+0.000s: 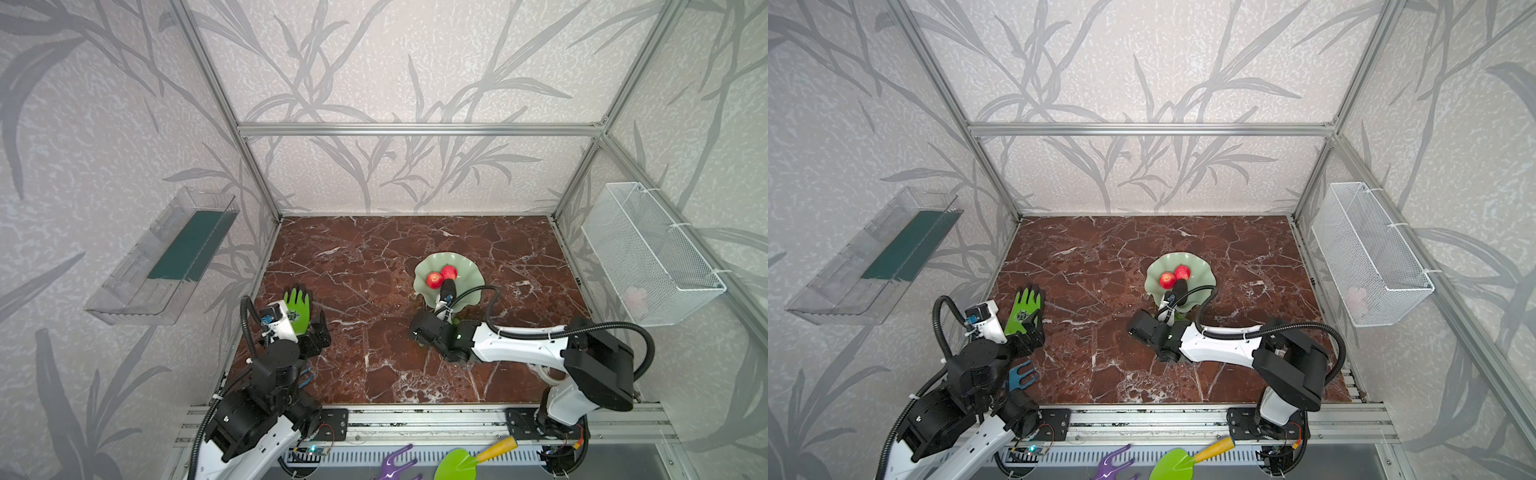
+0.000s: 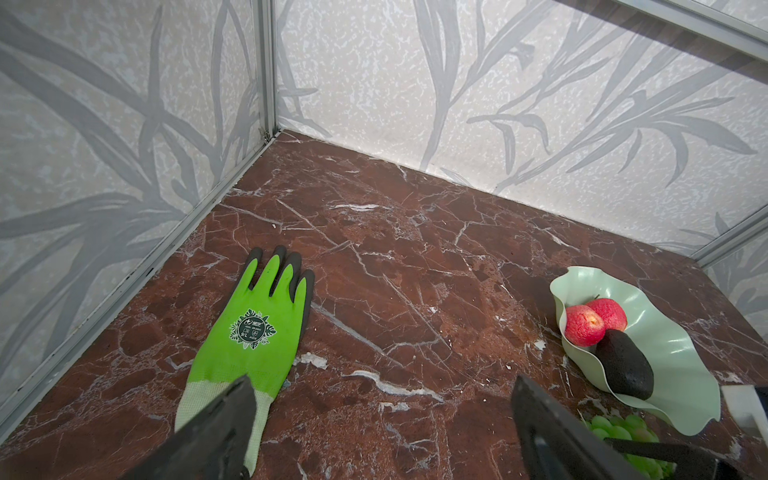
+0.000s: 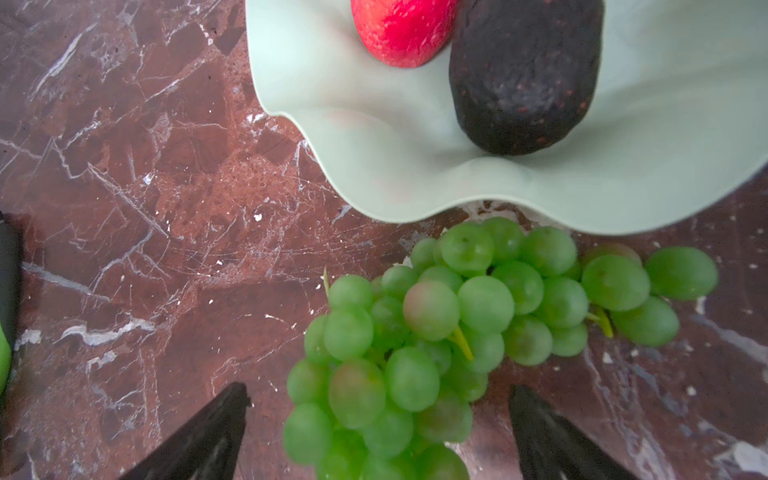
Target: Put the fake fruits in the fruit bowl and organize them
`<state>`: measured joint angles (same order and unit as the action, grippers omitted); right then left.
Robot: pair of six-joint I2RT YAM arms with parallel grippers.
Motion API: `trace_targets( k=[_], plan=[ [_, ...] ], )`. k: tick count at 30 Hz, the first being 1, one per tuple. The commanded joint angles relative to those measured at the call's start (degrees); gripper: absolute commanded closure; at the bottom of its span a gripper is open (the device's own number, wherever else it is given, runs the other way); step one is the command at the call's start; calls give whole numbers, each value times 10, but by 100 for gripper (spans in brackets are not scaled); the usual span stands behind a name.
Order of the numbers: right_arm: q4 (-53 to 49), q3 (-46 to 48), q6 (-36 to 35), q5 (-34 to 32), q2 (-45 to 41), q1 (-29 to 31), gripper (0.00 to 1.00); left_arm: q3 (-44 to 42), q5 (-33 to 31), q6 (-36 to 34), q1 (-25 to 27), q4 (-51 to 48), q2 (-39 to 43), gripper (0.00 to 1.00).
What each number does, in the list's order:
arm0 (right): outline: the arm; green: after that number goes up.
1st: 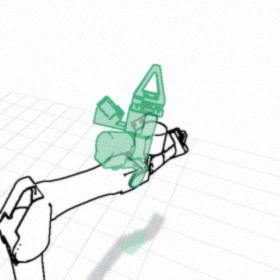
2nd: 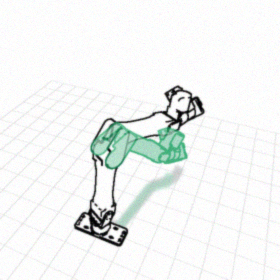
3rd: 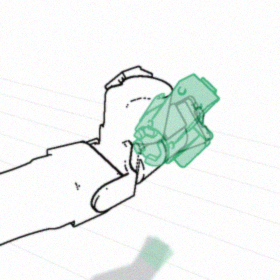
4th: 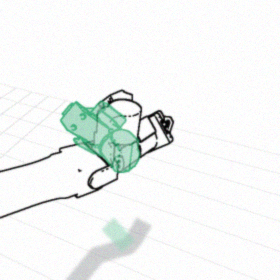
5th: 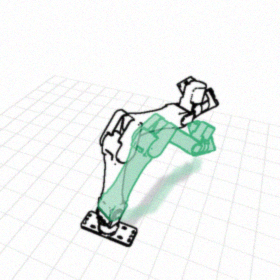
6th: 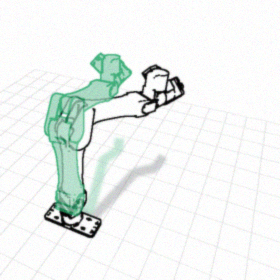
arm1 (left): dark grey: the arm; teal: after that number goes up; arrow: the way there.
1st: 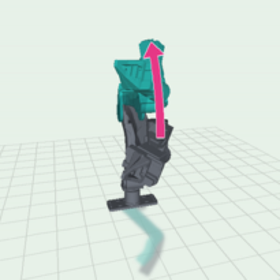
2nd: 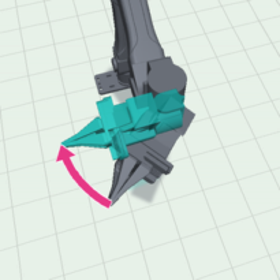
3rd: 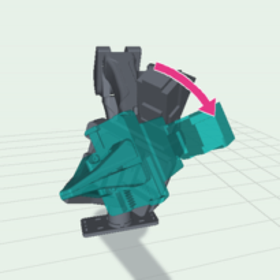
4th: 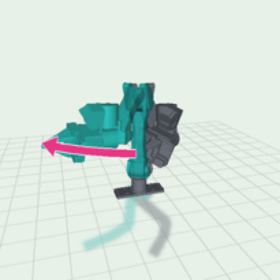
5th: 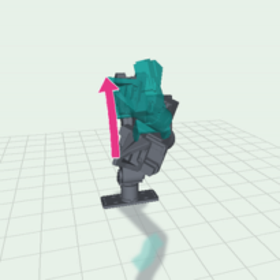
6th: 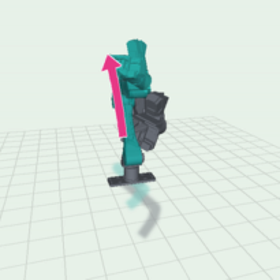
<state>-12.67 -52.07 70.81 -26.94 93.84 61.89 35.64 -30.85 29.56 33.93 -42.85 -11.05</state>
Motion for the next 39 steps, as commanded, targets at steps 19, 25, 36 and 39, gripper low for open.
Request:
trace_targets(
  k=[19,25,36,39],
  plan=[
    [-33,-17,17,40,63,-9,45,9,5,4,-3,-4,15,4],
    [7,14,-30,44,43,6,65,7,6,2,-3,-2,15,4],
    [29,-15,-136,59,20,65,73,8,8,4,-3,-8,12,4],
    [29,-45,-171,57,18,77,73,8,8,5,-3,-8,12,4]
  ],
)
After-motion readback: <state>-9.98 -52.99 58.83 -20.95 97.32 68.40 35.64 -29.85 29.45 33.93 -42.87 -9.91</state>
